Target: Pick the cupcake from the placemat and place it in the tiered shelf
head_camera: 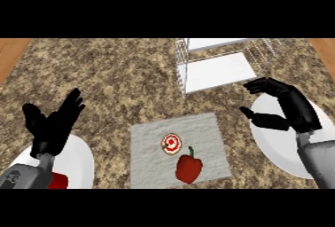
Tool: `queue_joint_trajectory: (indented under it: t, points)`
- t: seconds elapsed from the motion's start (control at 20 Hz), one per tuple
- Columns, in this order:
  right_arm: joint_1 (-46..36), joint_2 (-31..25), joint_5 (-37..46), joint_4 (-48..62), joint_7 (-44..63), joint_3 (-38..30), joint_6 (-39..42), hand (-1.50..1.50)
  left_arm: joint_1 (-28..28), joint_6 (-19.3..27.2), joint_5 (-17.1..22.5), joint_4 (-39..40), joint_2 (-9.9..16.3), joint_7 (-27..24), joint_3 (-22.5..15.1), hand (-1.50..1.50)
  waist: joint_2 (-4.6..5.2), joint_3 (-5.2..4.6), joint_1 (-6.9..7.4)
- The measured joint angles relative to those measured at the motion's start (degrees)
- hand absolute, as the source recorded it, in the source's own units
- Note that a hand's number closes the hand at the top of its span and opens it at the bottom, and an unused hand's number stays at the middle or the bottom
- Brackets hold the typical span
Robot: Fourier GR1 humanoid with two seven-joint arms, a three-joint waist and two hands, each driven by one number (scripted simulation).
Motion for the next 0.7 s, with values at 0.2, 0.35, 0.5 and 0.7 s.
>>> queue_joint_trajectory:
  t: [0.2, 0.35, 0.5, 0.7]
  points:
    - [0.1, -1.8, -0.2, -0.5, -1.3, 1.9, 5.7, -1.50, 1.3, -0.5, 1.3, -0.8, 0.3, 1.7, 0.5, 0.00, -0.33, 0.23, -0.06]
    - [-0.8, -3.5, -1.1, -2.0, -0.2, 3.1, 10.6, -1.50, 1.4, -0.6, 1.9, -0.5, 0.6, 3.1, 0.8, 0.00, -0.28, 0.00, -0.24]
    - [-1.6, -5.3, -2.8, -6.6, 4.2, 4.3, 14.6, -1.50, 2.1, -0.8, 1.9, 0.3, 0.7, 3.3, 1.1, 0.00, -0.31, -0.33, -0.59]
    - [-3.9, -5.8, -3.1, -13.1, 13.6, 7.3, 16.7, -1.50, 3.6, -0.3, 1.2, 2.4, -1.5, 2.6, 0.3, 0.00, -0.09, -1.08, -0.70]
